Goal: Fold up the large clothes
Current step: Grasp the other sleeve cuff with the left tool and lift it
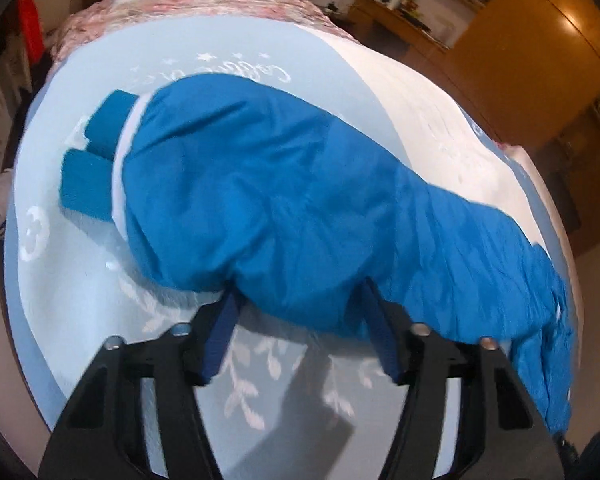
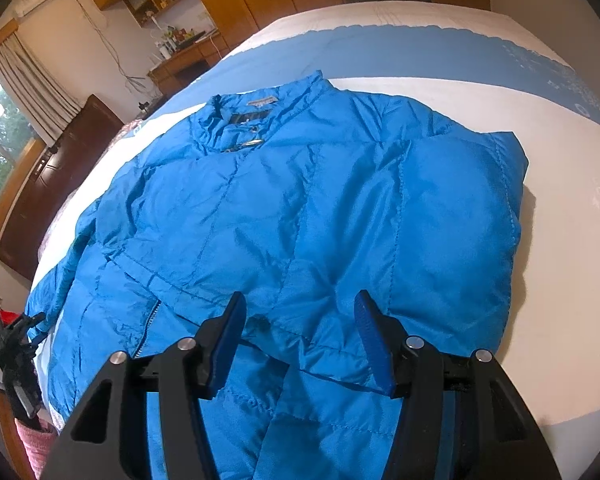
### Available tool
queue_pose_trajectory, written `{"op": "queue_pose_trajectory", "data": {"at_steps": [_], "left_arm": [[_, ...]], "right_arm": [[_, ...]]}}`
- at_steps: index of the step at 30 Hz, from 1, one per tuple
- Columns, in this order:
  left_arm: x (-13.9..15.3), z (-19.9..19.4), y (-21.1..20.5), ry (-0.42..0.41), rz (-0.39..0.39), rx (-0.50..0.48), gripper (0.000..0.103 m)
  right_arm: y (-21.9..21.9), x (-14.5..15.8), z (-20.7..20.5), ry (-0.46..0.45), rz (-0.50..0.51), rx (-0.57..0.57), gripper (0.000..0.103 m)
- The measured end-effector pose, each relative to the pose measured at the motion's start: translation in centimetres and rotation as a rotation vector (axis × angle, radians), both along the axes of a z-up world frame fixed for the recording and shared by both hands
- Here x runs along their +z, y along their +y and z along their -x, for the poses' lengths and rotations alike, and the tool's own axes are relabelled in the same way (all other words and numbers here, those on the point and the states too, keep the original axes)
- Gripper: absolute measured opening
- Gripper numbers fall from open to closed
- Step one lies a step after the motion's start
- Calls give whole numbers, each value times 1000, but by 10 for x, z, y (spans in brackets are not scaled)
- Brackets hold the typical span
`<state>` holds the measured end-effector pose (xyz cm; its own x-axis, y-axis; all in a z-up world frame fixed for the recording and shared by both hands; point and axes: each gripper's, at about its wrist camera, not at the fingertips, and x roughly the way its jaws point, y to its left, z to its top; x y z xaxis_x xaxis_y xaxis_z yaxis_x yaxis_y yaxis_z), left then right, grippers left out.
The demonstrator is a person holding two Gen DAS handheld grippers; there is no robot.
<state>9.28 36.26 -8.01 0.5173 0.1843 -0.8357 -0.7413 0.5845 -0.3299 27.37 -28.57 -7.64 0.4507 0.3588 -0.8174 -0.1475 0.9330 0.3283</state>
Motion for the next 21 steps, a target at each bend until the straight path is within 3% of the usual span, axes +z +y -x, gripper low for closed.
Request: {"op": "queue_pose_trajectory", "data": {"at_steps": [3, 4, 7, 10, 14, 21], "left_arm": [[2, -3, 4, -6, 6, 36, 34], [4, -5, 4, -13, 4, 45, 23], [10, -6, 5, -45, 6, 46, 12], [10, -19, 3, -62, -10, 49, 6], [37, -19, -13, -131, -88, 26, 4], [97, -61, -87, -252, -224, -186, 4]], "right_arm": [[-1, -1, -1, 2, 1, 0, 57], [0, -1, -1, 3, 2, -1, 57], [0, -6, -3, 20, 16, -6, 57], [2, -14, -7, 30, 27, -10, 57], [-1, -15, -9, 25, -2, -6, 57], [-4, 9, 6, -28, -12, 14, 58]]}}
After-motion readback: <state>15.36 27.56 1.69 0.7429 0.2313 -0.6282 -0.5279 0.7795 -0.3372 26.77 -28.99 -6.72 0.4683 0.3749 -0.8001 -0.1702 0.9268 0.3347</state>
